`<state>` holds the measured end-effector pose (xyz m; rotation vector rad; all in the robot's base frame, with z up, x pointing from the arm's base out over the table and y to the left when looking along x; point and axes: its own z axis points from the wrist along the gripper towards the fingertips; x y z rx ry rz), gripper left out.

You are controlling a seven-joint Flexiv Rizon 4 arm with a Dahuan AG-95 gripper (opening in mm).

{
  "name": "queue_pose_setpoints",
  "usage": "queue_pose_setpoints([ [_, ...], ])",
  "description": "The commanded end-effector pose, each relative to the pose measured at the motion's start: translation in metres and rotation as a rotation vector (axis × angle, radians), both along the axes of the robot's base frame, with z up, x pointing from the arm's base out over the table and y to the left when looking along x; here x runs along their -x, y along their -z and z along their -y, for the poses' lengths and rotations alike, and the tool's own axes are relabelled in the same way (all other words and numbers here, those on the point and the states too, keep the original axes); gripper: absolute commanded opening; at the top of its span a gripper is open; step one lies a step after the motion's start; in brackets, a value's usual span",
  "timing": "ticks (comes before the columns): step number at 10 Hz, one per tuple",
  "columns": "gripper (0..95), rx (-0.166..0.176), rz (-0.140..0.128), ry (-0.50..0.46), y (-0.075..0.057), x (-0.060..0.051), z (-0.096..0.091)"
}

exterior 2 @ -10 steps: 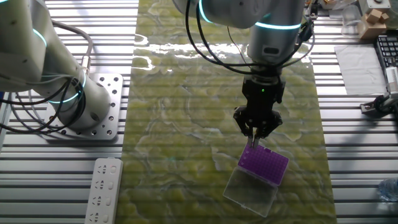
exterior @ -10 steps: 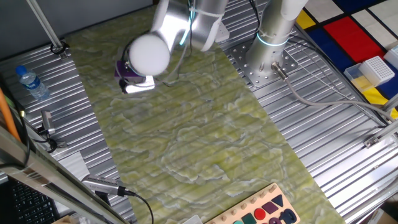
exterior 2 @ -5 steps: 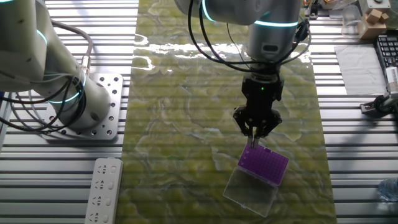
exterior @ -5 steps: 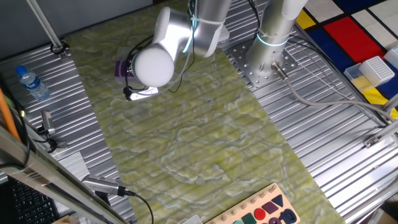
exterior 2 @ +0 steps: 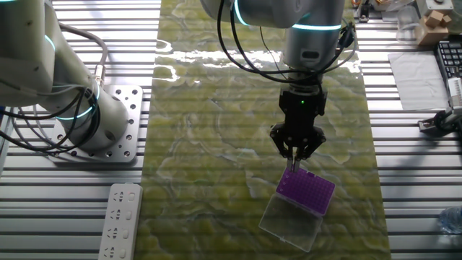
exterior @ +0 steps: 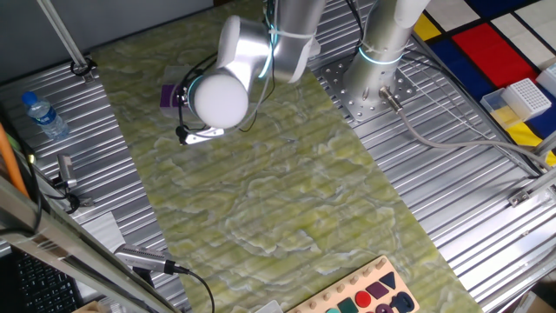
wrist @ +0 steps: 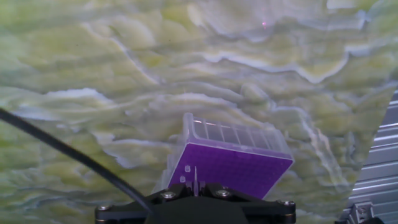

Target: Insert a small pipette tip into the holder for small pipette tips

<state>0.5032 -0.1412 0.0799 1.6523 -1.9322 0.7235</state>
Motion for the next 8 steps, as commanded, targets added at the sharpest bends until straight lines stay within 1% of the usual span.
queue_pose_setpoints([
  [1, 0.0, 0.001, 0.004, -0.005, 0.0017, 0.0002, 0.0001],
  [8, 0.0, 0.021, 0.008, -0.025, 0.0075, 0.0008, -0.0002],
])
